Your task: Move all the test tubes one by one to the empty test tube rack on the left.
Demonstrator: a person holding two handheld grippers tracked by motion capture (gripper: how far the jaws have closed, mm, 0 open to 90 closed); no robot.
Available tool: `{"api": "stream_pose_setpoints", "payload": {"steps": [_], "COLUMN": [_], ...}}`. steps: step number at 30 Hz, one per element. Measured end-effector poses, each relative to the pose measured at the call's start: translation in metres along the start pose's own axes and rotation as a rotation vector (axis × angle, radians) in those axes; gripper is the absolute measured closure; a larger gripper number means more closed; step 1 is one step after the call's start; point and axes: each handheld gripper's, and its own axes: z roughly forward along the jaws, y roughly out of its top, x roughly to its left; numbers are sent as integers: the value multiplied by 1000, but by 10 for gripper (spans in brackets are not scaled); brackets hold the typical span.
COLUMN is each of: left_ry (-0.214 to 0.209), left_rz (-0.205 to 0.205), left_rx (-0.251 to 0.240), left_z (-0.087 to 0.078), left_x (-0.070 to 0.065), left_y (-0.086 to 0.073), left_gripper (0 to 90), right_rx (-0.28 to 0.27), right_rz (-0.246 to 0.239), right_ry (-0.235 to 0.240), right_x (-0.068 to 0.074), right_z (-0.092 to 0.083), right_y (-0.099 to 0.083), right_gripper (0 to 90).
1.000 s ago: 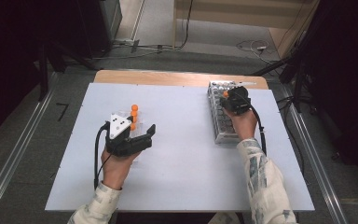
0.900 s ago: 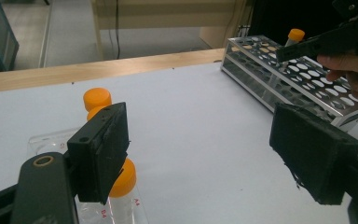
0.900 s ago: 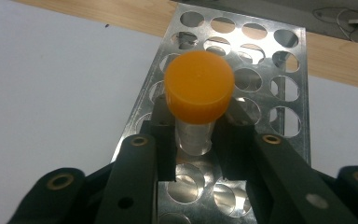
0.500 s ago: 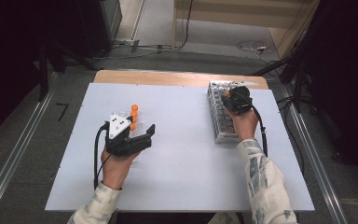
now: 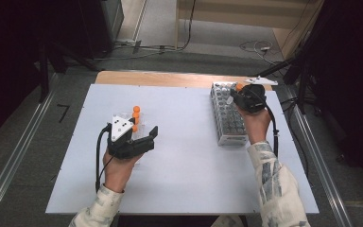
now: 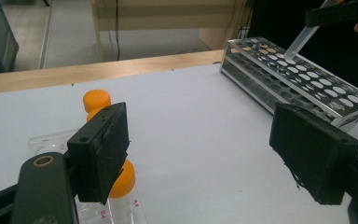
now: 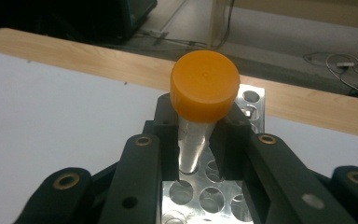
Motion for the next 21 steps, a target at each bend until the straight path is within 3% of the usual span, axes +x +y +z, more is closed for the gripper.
{"api": "stream_pose_setpoints", "payload": {"steps": [7, 14, 21], "left_ry": [-6, -12, -17], "left_rz": [5, 10, 14], "left_rx": [-6, -7, -8], "left_z": [0, -1, -1], "left_x": [-2, -5, -7], "left_y": [0, 0, 1], "left_gripper": [200, 200, 201], "right_rx": [-48, -40, -23], "right_rz": [-44, -94, -147], "right_ry": [65, 185, 256], "right_x": [13, 37, 58], "right_z": [-22, -33, -34], "right_y": [0, -8, -22], "right_gripper": [719, 719, 718]}}
